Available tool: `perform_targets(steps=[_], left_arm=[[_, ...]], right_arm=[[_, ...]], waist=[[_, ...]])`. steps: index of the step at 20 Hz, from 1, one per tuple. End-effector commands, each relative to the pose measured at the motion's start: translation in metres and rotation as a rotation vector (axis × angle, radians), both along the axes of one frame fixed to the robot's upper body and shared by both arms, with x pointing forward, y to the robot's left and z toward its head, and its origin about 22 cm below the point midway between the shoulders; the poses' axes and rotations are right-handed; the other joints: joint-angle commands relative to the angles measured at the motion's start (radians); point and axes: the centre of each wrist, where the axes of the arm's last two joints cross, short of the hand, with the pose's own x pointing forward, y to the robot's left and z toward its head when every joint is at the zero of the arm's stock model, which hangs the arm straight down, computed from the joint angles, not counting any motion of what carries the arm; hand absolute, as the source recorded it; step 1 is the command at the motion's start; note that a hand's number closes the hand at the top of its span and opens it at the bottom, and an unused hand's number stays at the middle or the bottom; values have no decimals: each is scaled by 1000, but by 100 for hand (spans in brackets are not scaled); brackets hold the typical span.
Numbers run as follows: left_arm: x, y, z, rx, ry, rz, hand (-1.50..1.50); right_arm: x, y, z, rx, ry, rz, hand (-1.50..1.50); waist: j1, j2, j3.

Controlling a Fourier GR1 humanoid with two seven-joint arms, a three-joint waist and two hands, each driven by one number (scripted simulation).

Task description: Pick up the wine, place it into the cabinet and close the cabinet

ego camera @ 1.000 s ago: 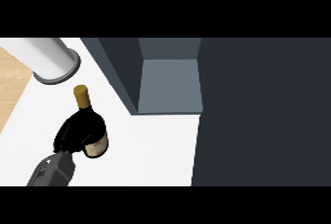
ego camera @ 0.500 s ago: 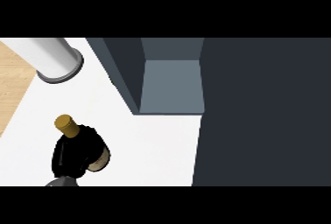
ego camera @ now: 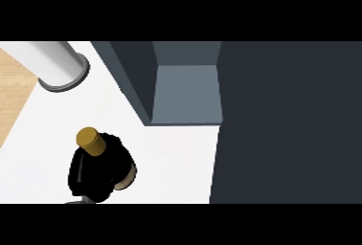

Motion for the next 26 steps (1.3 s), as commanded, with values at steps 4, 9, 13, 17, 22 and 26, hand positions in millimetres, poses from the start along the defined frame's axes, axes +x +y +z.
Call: perform_targets(steps=[4,9,13,17,22,26], left_arm=[[8,-45,67,29,-39,-13,150],[17,-91,97,3,-11,-24,150],[31,-99,118,-15,53,-29,150],[49,-130,129,29,71,23,150],[56,-144,108,75,102,61,150],[81,-145,94,117,115,79,150]], right_arm=[[-36,-9,29,79,-39,40,-150],[-35,-15,24,37,-58,62,-150],[-37,-16,28,54,-41,54,-150],[-39,-12,30,37,-61,62,-150],[-34,-12,25,77,-46,35,-150],[-41,-14,31,53,-46,61,-150]], waist=[[-1,2,0],[-14,4,1],[-9,5,0],[-18,6,-1],[-16,7,-1],[-26,9,-1]])
